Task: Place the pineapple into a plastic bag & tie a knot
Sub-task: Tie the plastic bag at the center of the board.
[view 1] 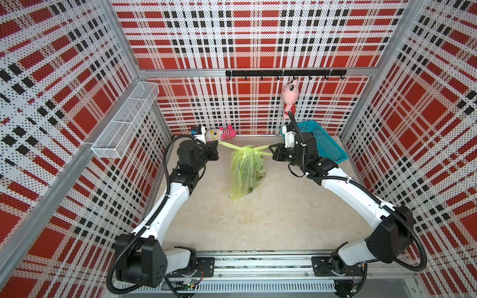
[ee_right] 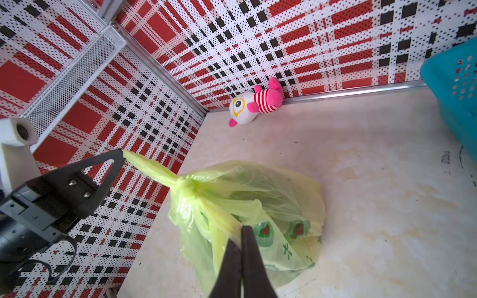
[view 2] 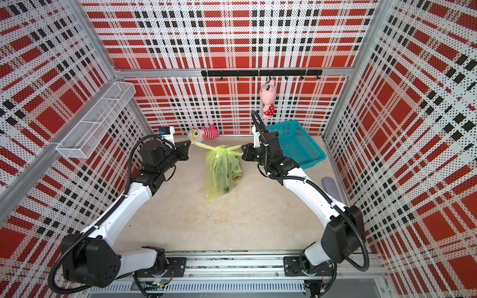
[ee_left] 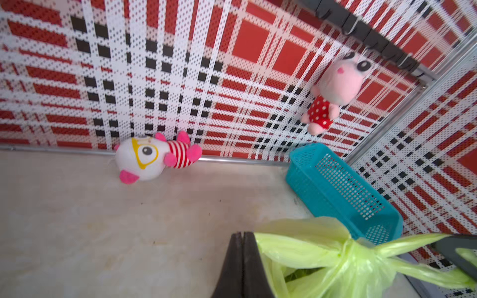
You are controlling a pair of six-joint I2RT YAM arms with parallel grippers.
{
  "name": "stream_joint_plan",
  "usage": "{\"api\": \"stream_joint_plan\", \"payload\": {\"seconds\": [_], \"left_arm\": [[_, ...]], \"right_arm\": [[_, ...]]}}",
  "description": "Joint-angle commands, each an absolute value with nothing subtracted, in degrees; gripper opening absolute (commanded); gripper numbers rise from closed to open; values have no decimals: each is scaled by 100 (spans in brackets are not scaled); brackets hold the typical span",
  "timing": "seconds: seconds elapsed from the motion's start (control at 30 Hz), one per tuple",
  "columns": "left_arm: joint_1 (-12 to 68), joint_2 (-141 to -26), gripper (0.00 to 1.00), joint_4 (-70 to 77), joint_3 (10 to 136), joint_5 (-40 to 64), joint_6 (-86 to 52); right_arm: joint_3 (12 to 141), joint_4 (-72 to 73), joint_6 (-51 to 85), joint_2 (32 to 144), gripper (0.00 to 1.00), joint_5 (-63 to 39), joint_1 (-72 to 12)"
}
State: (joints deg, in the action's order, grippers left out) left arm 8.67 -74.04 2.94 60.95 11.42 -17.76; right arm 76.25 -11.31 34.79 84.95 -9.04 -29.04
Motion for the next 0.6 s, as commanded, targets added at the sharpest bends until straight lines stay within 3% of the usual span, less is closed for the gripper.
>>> {"api": "stream_joint_plan", "payload": {"seconds": [0.0,0.4,0.57], "left_arm": [[440,-7635,0,369,6329,340,-1692],[49,-7066,0,1190,3520,-141,-2549],[-27,-6996,0,1185,3753,169,-2511]], "right_arm": [[7618,-1135,3435,8467,0,-428,-2388],[5701,-786,3956,8671,0,-331,-1796],[6182,-731,3719,8674,0,-636,-1777]]}}
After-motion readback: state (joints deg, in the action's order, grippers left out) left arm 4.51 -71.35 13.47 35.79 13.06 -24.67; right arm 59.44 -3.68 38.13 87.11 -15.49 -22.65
